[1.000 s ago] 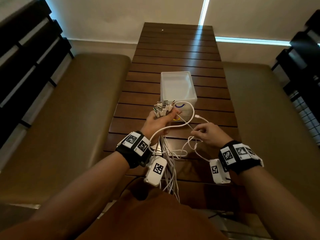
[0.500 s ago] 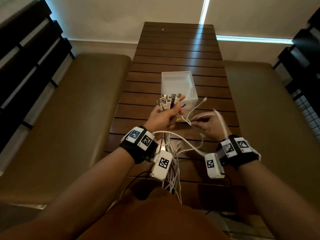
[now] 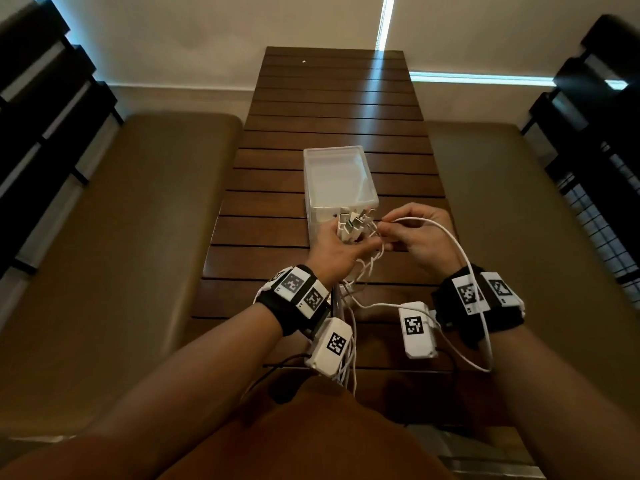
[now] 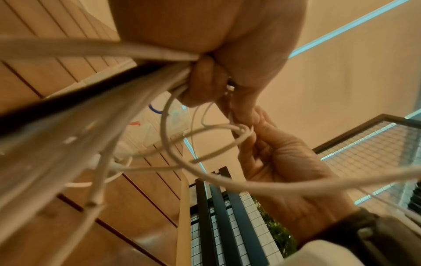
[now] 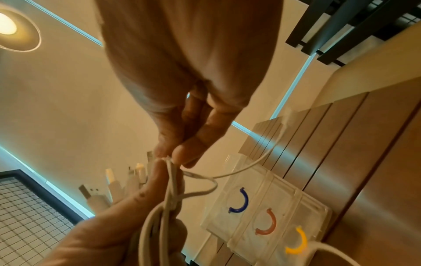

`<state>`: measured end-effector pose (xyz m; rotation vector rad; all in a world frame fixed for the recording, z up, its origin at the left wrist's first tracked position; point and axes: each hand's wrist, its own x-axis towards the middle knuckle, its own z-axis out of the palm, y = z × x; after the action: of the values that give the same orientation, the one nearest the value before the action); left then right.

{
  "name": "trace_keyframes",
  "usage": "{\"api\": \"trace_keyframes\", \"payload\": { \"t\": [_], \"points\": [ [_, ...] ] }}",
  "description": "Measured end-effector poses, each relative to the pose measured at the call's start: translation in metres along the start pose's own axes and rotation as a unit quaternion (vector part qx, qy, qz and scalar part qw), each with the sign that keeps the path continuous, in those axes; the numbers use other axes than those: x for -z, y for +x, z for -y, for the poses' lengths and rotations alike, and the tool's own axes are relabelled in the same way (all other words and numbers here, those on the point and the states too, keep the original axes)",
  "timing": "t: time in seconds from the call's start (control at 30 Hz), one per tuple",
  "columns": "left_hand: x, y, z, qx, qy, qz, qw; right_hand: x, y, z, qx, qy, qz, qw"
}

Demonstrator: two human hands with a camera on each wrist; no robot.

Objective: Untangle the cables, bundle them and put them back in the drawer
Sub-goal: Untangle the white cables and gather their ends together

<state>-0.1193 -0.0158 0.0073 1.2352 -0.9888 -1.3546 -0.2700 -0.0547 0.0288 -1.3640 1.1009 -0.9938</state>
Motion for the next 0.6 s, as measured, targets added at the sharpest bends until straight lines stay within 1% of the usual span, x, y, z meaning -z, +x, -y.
{"api": "trace_keyframes", "payload": {
  "t": [0.07, 0.13, 0.2, 0.3, 0.37, 0.43, 0.5, 0.6],
  "points": [
    [-0.002, 0.003, 0.001, 0.012, -0.032, -0.021, 0.999, 0.002, 0.0, -0.003, 0.011, -0.01, -0.016, 1.0],
    [-0.003, 0.005, 0.002, 0.016, -0.029, -0.043, 0.999, -0.001, -0.001, -0.006, 0.022, -0.019, -0.033, 0.999],
    [-0.004, 0.007, 0.002, 0.02, -0.034, -0.059, 0.998, -0.005, -0.002, -0.008, 0.015, -0.011, -0.036, 0.999],
    [-0.002, 0.01, 0.004, 0.05, -0.065, -0.075, 0.994, -0.013, -0.006, -0.01, -0.019, -0.023, 0.022, 0.999],
    [0.001, 0.012, 0.004, 0.07, -0.086, -0.083, 0.99, -0.014, -0.006, -0.013, -0.018, -0.041, 0.04, 0.998],
    [0.006, 0.014, 0.007, 0.08, -0.098, -0.114, 0.985, -0.01, -0.004, -0.016, -0.023, -0.054, 0.019, 0.998],
    [0.009, 0.016, 0.01, 0.082, -0.093, -0.152, 0.981, -0.006, -0.001, -0.017, -0.041, -0.04, -0.021, 0.998],
    [0.006, 0.015, 0.01, 0.062, -0.079, -0.18, 0.979, -0.008, 0.001, -0.019, -0.078, -0.001, -0.09, 0.993]
  ]
}}
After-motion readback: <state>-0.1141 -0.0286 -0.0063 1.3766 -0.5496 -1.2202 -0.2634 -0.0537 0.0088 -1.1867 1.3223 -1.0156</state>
